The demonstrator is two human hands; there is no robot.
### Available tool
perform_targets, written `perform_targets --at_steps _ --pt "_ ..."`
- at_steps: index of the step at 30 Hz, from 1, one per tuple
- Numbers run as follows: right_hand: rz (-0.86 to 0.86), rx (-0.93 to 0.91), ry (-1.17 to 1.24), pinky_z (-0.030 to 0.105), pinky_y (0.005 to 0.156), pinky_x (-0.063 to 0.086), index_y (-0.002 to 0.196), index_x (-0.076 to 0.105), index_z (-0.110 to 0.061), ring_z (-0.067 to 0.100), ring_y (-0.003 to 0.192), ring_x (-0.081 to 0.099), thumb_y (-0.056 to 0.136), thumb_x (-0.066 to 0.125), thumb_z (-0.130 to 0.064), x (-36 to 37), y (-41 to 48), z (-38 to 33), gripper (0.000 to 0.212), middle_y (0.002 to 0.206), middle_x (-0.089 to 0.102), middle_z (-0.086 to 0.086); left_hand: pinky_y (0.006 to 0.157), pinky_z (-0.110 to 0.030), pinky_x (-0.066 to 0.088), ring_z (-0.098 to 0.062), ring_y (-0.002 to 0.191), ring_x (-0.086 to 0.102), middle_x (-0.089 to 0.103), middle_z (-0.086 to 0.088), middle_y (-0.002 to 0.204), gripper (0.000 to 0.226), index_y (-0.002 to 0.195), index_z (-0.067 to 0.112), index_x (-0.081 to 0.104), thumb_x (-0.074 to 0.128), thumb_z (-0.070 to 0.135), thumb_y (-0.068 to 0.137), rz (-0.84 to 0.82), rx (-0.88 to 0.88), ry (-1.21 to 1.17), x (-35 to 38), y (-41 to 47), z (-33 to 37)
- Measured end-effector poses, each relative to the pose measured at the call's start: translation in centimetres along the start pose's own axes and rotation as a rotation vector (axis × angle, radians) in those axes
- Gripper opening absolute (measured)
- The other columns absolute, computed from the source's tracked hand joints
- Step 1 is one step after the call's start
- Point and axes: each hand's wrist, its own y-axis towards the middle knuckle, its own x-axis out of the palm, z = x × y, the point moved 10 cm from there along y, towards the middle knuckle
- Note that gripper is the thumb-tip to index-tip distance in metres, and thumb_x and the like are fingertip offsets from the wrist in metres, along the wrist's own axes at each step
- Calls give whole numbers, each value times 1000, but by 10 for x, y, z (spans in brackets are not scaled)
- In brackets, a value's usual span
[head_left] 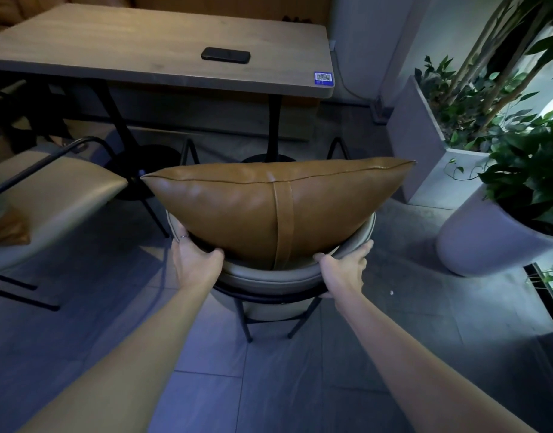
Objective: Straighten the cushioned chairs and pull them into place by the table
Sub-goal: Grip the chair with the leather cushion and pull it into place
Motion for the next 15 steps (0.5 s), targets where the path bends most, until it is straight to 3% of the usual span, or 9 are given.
perform_targets --at_steps 3,6,9,11,13,15 --pt "17 -4 -18 57 79 63 162 -22 -36 50 142 37 91 71 -30 6 -3 1 117 175 4 5 97 -55 51 -38 114 57 59 -17 118 66 131 14 49 65 7 67 -5 -8 -19 -6 4 -3" --pt "-9 0 7 55 85 61 163 -19 -35 48 145 35 91 73 -34 5 1 5 117 175 7 6 98 -54 51 -37 117 58 60 -15 122 81 139 22 45 64 15 61 -14 28 -46 -7 1 -2" --pt "-22 1 32 57 111 43 164 -13 -35 44 148 35 87 75 -36 -6 11 3 117 172 19 9 107 -53 46 -34 131 50 48 -11 148 115 158 39 12 73 10 65 -41 -18 -105 -8 1 -5" --pt "-77 40 128 60 104 50 163 -10 -41 42 140 45 83 78 -28 -6 16 4 119 165 34 8 103 -53 49 -38 130 51 41 -11 155 124 159 38 -4 76 11 68 -109 -195 -199 -3 0 -20" --pt "-126 66 204 62 89 59 163 -1 -42 39 128 54 82 76 -18 -2 16 4 114 152 46 8 94 -54 56 -38 116 59 52 -12 144 107 154 30 20 75 14 64 -160 -327 -285 5 -2 -34" --pt "-144 52 236 63 85 60 160 12 -38 37 123 57 83 73 -13 -2 16 3 102 145 51 8 91 -54 57 -38 107 61 59 -14 128 75 129 21 41 74 14 62 -143 -311 -285 5 -1 -33"
